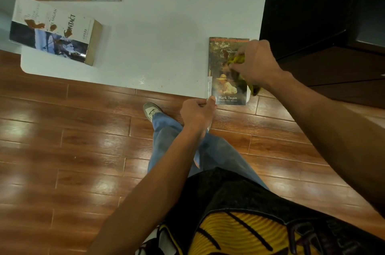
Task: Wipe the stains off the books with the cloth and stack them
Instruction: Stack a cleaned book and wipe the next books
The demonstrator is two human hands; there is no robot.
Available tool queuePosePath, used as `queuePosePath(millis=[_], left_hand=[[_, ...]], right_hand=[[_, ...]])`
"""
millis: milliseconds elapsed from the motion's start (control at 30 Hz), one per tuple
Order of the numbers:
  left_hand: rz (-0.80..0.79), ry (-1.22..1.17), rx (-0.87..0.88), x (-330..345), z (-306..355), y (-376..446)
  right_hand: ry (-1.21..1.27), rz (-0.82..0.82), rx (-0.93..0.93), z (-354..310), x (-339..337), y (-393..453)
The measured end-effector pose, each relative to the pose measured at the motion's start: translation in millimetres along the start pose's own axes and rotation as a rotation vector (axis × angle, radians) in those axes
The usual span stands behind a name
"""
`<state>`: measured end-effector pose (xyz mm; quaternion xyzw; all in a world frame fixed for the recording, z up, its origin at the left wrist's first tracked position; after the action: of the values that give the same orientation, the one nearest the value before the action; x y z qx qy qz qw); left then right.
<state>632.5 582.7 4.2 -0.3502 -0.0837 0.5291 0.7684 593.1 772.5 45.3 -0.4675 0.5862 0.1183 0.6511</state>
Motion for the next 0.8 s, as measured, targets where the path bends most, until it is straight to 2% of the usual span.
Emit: queuePosePath(millis=[67,200,300,467,600,733,800], left_hand=[[0.006,-0.019,-0.009,0,1,-1],[0.006,0.012,0.006,1,2,-1],[0.004,0.003,0.003,0,5,-2],[0.005,0.025,0.006,0,6,-2],[0.01,0.012,-0.002,0,7,-3],[0.001,0.015,0.007,1,4,-2],[0.001,-0.001,0.003,1,4,-1]], right_hand=[[0.038,0.016,0.012,-3,1,1],[0.007,-0.099,-0.079,-8,-1,-5],[-0.007,0.003,-0.05,-8,-5,2],[-0.061,-0.073,-0.126,-13,-8,0],[-0.069,0.066,-0.042,-17,-7,8],[-0.014,-0.052,-0.1,-20,-8,5],[-0.036,0.0,-0.09,-20,-13,11]])
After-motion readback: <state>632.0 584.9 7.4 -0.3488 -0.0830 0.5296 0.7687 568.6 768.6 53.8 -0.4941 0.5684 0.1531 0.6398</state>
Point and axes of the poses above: each hand's wrist, its own y-axis towards the middle knuckle, its own x-axis out of the palm, z = x × y, the point moved 1 cm from there along y, towards the middle knuckle, and after that the axes turned 14 degrees about x, right-handed, at the moved point
